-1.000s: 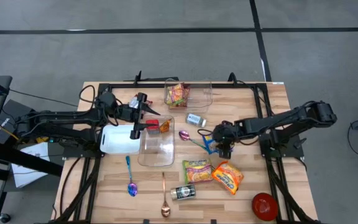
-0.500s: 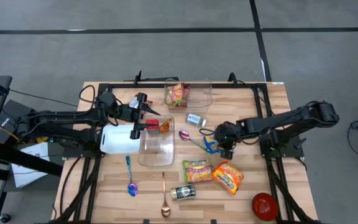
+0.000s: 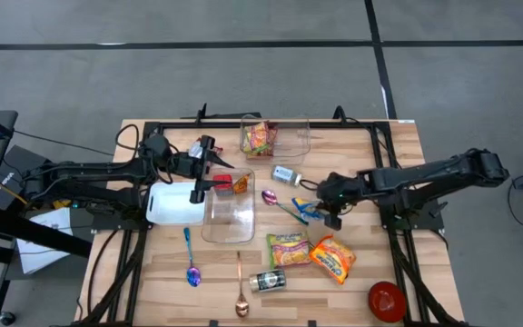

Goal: Pick & Place Food Item
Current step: Put the blue noodle pack into the top transparent bin

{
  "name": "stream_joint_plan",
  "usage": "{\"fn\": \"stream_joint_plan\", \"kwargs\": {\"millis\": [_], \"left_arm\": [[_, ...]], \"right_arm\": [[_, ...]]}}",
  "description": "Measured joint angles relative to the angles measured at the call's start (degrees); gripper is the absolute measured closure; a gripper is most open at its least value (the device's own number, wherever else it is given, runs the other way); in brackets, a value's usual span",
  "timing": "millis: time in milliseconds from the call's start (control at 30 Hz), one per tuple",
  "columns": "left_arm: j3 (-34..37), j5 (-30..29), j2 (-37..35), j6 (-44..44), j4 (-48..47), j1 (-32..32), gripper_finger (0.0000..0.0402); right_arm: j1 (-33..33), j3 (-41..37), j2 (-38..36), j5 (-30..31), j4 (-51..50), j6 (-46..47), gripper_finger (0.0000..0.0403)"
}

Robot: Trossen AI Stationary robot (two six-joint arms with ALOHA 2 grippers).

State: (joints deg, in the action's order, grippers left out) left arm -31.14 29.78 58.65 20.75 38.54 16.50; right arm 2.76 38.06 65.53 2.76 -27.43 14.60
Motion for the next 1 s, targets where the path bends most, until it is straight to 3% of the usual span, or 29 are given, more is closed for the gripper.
{"fn": "stream_joint_plan", "kwargs": {"millis": [367, 633, 800, 1000], "left_arm": [[0.00, -0.24, 0.00, 0.00, -0.22, 0.41, 0.0225], [0.00, -4.68, -0.01, 0.39, -0.20, 0.41, 0.0225], [0.00, -6.70, -0.01, 0.46, -0.17, 0.41, 0.0225], [0.00, -6.92, -0.01, 0.46, 0.04, 0.39, 0.0225]], "right_arm": [[-0.72, 0.02, -6.36, 7.19, 8.48, -1.67, 0.0403], [-7.32, 0.92, -5.46, 11.22, 17.66, -4.20, 0.0403], [-13.43, 6.20, -3.34, 12.33, 17.71, 0.09, 0.0403], [-20.52, 17.74, 4.55, 12.34, 13.66, 6.72, 0.0403]]}}
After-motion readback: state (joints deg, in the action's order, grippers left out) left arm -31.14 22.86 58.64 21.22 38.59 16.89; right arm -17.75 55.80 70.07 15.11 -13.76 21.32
